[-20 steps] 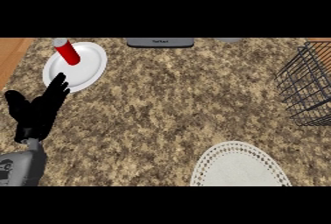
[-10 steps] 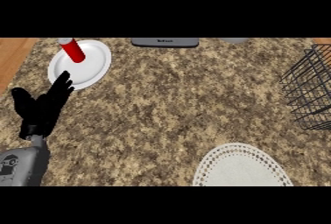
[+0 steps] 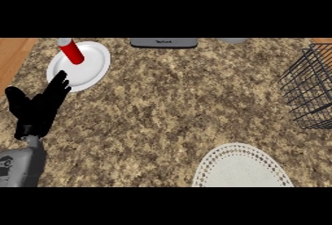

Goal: Pick the squash from the placemat and place it in the basket

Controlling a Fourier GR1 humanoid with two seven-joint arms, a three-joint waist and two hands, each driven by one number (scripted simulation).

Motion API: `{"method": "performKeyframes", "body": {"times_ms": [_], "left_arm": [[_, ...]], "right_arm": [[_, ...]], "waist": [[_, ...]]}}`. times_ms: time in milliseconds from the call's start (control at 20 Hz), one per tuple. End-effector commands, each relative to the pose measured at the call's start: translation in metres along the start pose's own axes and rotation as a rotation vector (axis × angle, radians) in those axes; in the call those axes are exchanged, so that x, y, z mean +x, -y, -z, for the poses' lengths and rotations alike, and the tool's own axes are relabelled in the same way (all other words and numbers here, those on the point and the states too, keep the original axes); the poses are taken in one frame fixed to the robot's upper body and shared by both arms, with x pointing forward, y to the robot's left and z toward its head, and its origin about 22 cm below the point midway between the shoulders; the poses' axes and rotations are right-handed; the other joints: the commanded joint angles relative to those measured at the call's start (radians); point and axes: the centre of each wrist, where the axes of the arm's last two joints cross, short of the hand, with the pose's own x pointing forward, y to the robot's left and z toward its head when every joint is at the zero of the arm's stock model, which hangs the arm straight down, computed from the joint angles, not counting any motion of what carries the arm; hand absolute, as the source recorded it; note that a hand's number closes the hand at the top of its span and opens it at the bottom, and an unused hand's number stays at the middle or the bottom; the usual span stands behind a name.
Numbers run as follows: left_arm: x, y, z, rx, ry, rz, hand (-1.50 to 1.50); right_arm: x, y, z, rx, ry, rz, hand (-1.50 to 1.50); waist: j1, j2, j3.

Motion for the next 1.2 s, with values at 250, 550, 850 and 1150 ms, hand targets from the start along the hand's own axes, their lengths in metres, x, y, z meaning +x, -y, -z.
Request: {"method": "performKeyframes", "body": {"times_ms": [250,550,850,1150], "left_arm": [[-0.013,-0.015,-0.014,0.014,-0.003,-0.004,0.0],[-0.014,0.007,0.003,0.015,0.005,-0.006,0.0],[0.004,-0.009,0.006,0.015,-0.003,-0.011,0.0],[0.001,0.01,-0.001,0.016,-0.023,-0.011,0.0]], "right_arm": [[-0.067,-0.001,0.041,-0.011,0.01,0.058,1.5],[-0.102,-0.032,0.047,-0.188,-0.161,0.045,1.5],[-0.124,-0.051,0.086,-0.074,-0.135,0.032,-1.5],[-0.127,-0.034,0.092,-0.077,-0.064,0.14,-1.5]], "waist": [[-0.01,-0.003,0.001],[-0.015,0.002,0.001],[-0.007,-0.001,0.001],[-0.014,-0.004,0.001]]}}
